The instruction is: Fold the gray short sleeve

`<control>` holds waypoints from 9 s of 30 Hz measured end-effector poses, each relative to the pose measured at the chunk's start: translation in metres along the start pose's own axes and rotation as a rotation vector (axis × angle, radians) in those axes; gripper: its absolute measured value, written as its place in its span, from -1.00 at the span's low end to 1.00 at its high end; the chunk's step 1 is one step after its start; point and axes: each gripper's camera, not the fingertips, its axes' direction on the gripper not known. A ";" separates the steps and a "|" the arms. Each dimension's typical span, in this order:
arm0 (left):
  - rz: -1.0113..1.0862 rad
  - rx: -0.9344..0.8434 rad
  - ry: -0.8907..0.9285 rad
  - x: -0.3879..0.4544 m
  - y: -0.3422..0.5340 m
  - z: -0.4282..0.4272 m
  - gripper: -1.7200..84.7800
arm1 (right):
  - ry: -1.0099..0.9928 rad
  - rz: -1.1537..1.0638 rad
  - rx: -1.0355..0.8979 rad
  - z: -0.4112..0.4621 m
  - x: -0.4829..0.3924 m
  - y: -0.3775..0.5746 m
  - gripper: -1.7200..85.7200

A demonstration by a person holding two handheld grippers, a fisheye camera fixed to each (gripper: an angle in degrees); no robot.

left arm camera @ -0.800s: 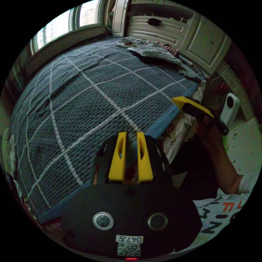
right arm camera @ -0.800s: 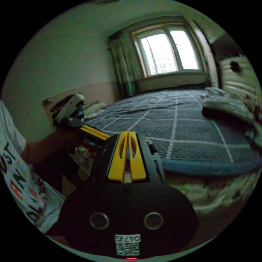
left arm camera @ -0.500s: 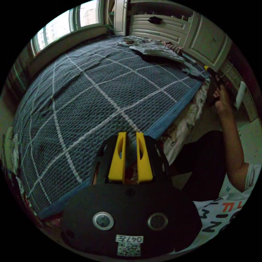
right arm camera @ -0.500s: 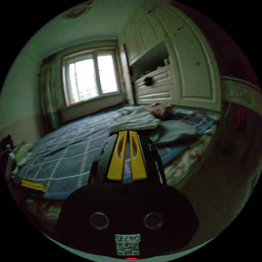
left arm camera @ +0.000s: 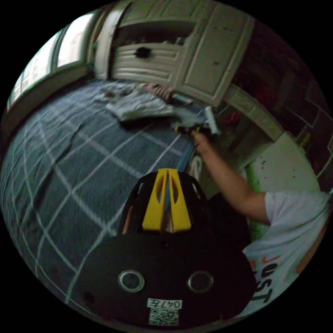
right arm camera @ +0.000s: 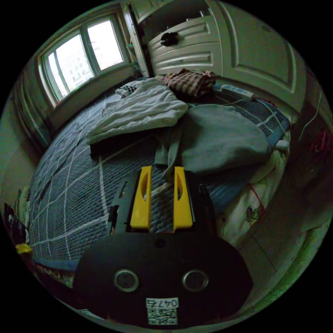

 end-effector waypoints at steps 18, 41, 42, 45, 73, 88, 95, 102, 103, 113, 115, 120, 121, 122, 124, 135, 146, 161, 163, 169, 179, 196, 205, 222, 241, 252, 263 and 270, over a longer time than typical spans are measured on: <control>-0.048 -0.466 0.005 0.066 -0.230 0.229 -0.84 | -0.086 -0.146 0.085 -0.081 0.043 0.017 -0.97; -0.057 0.403 0.090 -0.028 0.177 -0.321 -0.98 | -1.342 -0.730 0.573 -0.260 -0.182 0.108 -0.81; -0.063 0.406 0.055 -0.028 0.191 -0.333 -0.98 | -1.276 -0.786 0.514 -0.264 -0.215 0.116 -0.75; -0.085 0.382 -0.143 -0.027 0.257 -0.383 -0.98 | -1.239 -0.928 0.375 -0.270 -0.305 0.140 -0.63; -0.259 0.383 -0.032 0.031 0.605 -0.415 -0.98 | -0.708 -1.866 -0.062 -0.327 -0.791 0.402 -0.94; -0.353 0.192 -0.060 0.032 0.630 -0.437 -0.98 | -0.401 -0.954 -0.070 -0.256 -0.608 0.280 -0.73; -0.462 -0.038 -0.447 0.029 0.626 -0.439 -0.96 | -0.412 -1.210 -0.005 -0.271 -0.664 0.313 -0.73; -0.431 0.097 -0.353 0.028 0.626 -0.444 -0.73 | -0.245 -1.403 -0.115 -0.207 -0.712 0.331 -0.93; -0.410 0.120 -0.358 0.026 0.620 -0.441 -0.68 | -0.240 -1.374 -0.109 -0.208 -0.707 0.326 -0.94; -0.380 0.058 -0.497 0.023 0.617 -0.397 -0.84 | -0.345 -0.717 -0.095 -0.246 -0.517 0.287 -0.96; -0.393 0.142 -0.347 0.026 0.629 -0.407 -0.88 | -0.346 -0.610 -0.208 -0.224 -0.484 0.305 -0.95; -0.323 0.137 -0.273 0.047 0.644 -0.422 -0.95 | -0.247 -0.522 -0.043 -0.234 -0.467 0.323 -0.88; -0.282 0.119 -0.282 0.057 0.645 -0.425 -0.95 | -0.257 -0.532 0.047 -0.248 -0.473 0.321 -0.83; -0.241 0.095 -0.279 0.067 0.644 -0.426 -0.96 | -0.273 -0.547 0.077 -0.254 -0.479 0.319 -0.81; -0.164 0.080 -0.263 0.082 0.644 -0.428 -0.96 | -0.417 -0.677 0.110 -0.271 -0.518 0.309 -0.73; 0.082 0.078 -0.037 0.158 0.644 -0.418 -0.97 | -0.624 -1.200 0.049 -0.273 -0.743 0.304 -0.68; 0.022 0.127 0.033 0.162 0.667 -0.441 -0.98 | -0.851 -1.500 -0.297 -0.234 -0.885 0.304 -0.52; -0.039 0.296 -0.024 0.173 0.678 -0.517 -0.98 | -0.818 -1.751 0.150 -0.375 -0.857 0.325 -0.95; -0.053 0.315 -0.087 0.173 0.675 -0.540 -0.98 | -0.835 -1.559 0.241 -0.409 -0.829 0.272 -0.95; -0.068 0.253 -0.345 0.172 0.644 -0.587 -0.98 | -0.543 -1.314 0.492 -0.495 -0.770 0.191 -0.96; -0.222 0.295 -0.483 0.146 0.607 -0.626 -0.96 | -0.699 -0.831 0.836 -0.645 -0.624 0.107 -0.95; 0.082 0.405 -0.413 0.234 0.507 -0.595 -0.42 | -0.600 -0.817 0.845 -0.736 -0.585 0.092 -0.95; 0.075 0.341 -0.705 0.234 0.450 -0.585 -0.95 | -0.530 -0.870 0.843 -0.779 -0.583 0.070 -0.96; 0.130 0.645 -0.270 0.152 0.447 -0.962 -0.98 | -0.613 -0.970 0.816 -0.882 -0.536 0.034 -0.96; -0.182 0.689 -0.218 -0.158 0.235 -1.082 -0.97 | -0.945 -0.692 0.618 -0.739 -0.651 -0.187 -0.96; -0.154 0.461 -0.246 -0.257 0.250 -1.068 -0.97 | -0.796 -0.948 0.481 -0.626 -0.706 -0.100 -0.96; -0.126 -0.401 -0.146 -0.296 0.383 -0.888 -0.98 | -0.823 -1.285 -0.095 -0.427 -0.735 0.141 -0.95; -0.125 -0.494 -0.126 -0.315 0.413 -0.843 -0.97 | -0.776 -1.410 -0.108 -0.388 -0.737 0.205 -0.83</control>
